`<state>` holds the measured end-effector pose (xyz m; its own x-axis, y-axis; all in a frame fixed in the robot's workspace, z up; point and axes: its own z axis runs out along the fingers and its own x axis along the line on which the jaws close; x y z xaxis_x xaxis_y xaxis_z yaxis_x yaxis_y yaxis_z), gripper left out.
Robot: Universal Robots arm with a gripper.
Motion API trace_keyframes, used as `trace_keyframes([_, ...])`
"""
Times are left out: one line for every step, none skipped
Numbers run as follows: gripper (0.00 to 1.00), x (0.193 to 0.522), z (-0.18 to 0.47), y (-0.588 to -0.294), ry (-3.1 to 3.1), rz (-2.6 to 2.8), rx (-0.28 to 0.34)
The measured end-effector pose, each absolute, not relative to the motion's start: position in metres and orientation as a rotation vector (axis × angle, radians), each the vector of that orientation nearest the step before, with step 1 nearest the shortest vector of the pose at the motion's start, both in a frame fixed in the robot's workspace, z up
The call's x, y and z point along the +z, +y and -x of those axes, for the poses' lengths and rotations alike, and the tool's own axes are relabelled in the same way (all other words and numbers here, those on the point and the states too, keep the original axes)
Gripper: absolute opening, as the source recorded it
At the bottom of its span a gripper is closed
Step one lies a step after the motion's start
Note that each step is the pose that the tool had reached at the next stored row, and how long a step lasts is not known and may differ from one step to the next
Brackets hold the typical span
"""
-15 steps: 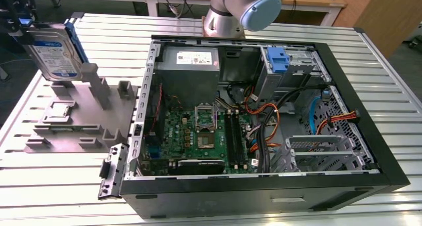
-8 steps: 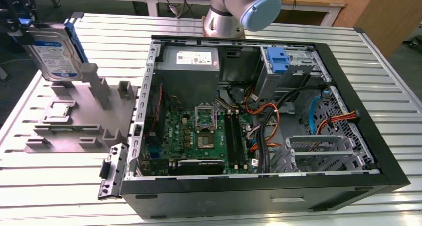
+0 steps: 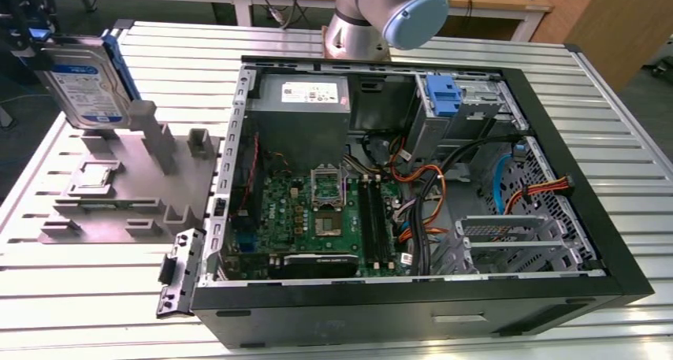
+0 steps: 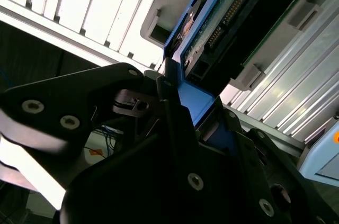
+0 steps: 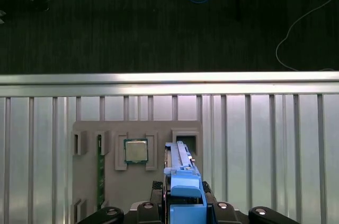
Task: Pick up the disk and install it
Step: 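Pick up the disk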
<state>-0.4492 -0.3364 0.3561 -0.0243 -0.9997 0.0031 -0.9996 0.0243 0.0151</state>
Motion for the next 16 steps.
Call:
trace_keyframes([0.36,0.3563,0.4491,-0.3364,-2.239,-2.185,-0.013])
trace_keyframes([0.36,0.3565,0.4492,-0.3364,-2.239,-2.185,-0.013])
trace_keyframes([0.36,0.3568,0.4492,-0.3364,-2.239,-2.185,-0.013])
trace_keyframes([0.36,0.3570,0.4492,-0.3364,-2.239,-2.185,-0.013])
trace_keyframes([0.36,0.3572,0.4491,-0.3364,-2.239,-2.185,-0.013])
trace_keyframes([0.36,0.3574,0.4491,-0.3364,-2.239,-2.185,-0.012])
trace_keyframes([0.36,0.3576,0.4491,-0.3364,-2.238,-2.185,-0.011])
trace_keyframes([0.36,0.3577,0.4491,-0.3364,-2.238,-2.184,-0.011])
trace_keyframes([0.36,0.3579,0.4491,-0.3364,-2.238,-2.184,-0.010])
trace_keyframes([0.36,0.3579,0.4491,-0.3364,-2.238,-2.184,-0.010])
trace_keyframes([0.36,0.3580,0.4491,-0.3364,-2.237,-2.184,-0.009])
trace_keyframes([0.36,0.3581,0.4491,-0.3364,-2.237,-2.183,-0.008])
trace_keyframes([0.36,0.3584,0.4492,-0.3364,-2.236,-2.183,-0.008])
trace_keyframes([0.36,0.3587,0.4492,-0.3364,-2.236,-2.182,-0.007])
trace_keyframes([0.36,0.3591,0.4492,-0.3364,-2.236,-2.182,-0.006])
trace_keyframes([0.36,0.3594,0.4492,-0.3364,-2.235,-2.182,-0.005])
